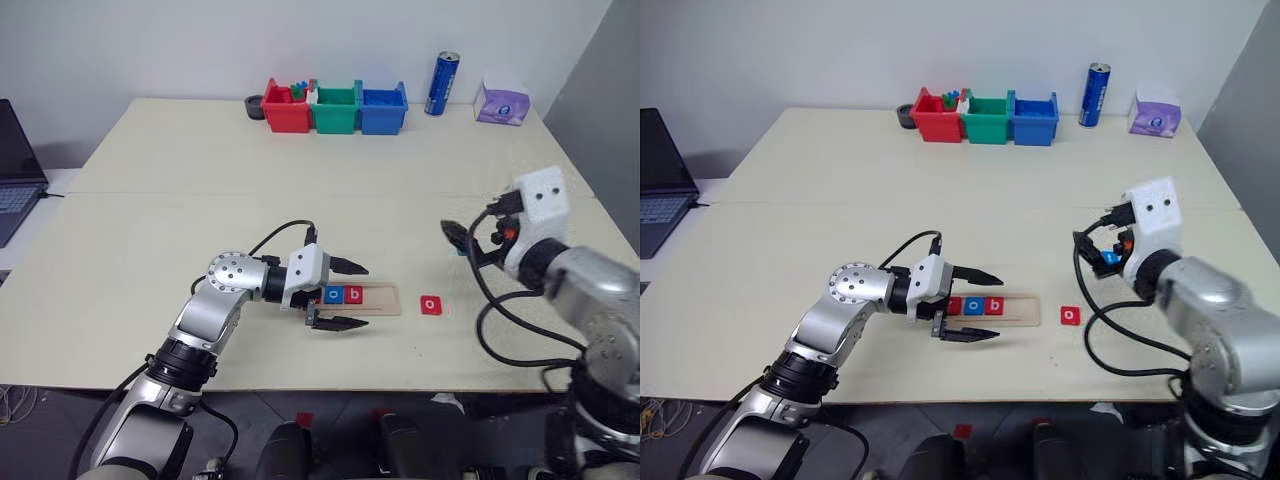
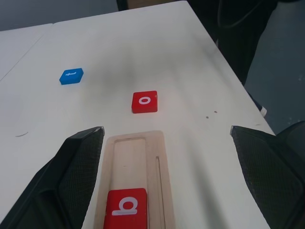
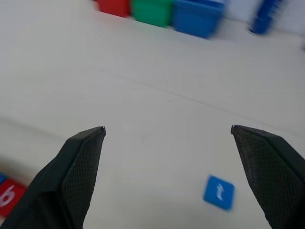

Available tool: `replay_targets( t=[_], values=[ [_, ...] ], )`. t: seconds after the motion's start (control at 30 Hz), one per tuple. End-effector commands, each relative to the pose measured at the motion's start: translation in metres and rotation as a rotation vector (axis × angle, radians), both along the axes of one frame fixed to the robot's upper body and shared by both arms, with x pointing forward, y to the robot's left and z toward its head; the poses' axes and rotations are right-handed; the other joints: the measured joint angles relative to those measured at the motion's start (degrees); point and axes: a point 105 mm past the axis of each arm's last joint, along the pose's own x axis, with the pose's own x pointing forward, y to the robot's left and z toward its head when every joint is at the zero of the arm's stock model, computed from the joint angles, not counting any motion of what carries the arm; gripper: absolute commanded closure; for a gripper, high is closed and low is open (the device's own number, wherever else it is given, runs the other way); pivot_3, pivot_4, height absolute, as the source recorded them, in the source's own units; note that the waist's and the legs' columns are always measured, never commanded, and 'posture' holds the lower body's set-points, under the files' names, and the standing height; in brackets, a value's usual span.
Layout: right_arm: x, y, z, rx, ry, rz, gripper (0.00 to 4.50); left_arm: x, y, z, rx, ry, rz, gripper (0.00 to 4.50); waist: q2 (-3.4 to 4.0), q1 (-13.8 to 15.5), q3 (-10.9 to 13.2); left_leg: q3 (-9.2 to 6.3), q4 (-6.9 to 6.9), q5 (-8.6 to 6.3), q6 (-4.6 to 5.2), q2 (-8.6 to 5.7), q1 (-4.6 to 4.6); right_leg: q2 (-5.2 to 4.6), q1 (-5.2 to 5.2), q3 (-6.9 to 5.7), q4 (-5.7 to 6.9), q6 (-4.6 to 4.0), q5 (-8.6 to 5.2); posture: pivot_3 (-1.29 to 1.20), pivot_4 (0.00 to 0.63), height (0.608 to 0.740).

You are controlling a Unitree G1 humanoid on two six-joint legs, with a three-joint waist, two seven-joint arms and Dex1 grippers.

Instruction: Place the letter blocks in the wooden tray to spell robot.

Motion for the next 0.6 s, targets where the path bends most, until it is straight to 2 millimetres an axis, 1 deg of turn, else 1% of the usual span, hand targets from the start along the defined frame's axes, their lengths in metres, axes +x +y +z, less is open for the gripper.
replay_targets(
  t=[0.03, 0.07, 0.13, 0.23, 0.4, 0.6],
  values=[
    [-0.017, 0.008, -0.027, -0.046, 0.006, 0.323, 0.02, -0.001, -0.002, 0.011, -0.026, -0.039, -0.026, 0.0, 0.0, 0.0, 0.0, 0.02, 0.01, -0.04, 0.08, -0.01, -0.03, -0.01, -0.01, 0.02, -0.01, 0.0, 0.0, 0.0, 0.15, 0.74],
    [-0.021, 0.005, -0.041, -0.066, 0.032, 0.378, 0.02, -0.001, -0.002, 0.011, -0.027, -0.04, -0.023, 0.0, -0.01, -0.1, 0.0, 0.09, 0.01, -0.07, 0.13, -0.03, -0.03, -0.03, -0.02, 0.02, -0.02, 0.01, -0.01, 0.0, 0.15, 0.74],
    [-0.03, 0.003, -0.061, -0.092, 0.071, 0.473, 0.02, 0.0, -0.002, 0.012, -0.034, -0.04, -0.018, 0.0, -0.03, -0.1, 0.0, 0.2, 0.04, -0.11, 0.2, -0.03, -0.01, -0.05, -0.07, 0.04, 0.03, 0.01, 0.0, 0.0, 0.15, 0.74],
    [-0.032, 0.002, -0.078, -0.113, 0.088, 0.544, 0.02, 0.0, -0.001, 0.014, -0.038, -0.037, -0.015, 0.0, -0.08, -0.5, 0.1, 0.23, 0.09, -0.12, 0.2, -0.03, 0.13, -0.06, -0.07, 0.15, 0.18, 0.01, 0.0, 0.0, 0.15, 0.74],
    [-0.016, -0.002, -0.093, -0.15, 0.081, 0.566, 0.02, 0.001, -0.001, 0.014, -0.037, -0.037, -0.005, 0.0, -0.09, -0.3, 0.1, 0.34, 0.13, -0.11, 0.19, 0.0, 0.27, 0.02, -0.01, 0.12, 0.28, 0.23, -0.13, 0.0, 0.15, 0.74],
    [-0.007, 0.001, -0.101, -0.158, 0.083, 0.598, 0.02, 0.0, 0.001, 0.015, -0.035, -0.035, -0.009, 0.0, -0.09, -0.1, 0.1, 0.37, 0.15, -0.11, 0.19, 0.0, 0.22, 0.01, -0.02, 0.14, 0.25, -0.03, 0.03, 0.0, 0.15, 0.74]
  ],
)
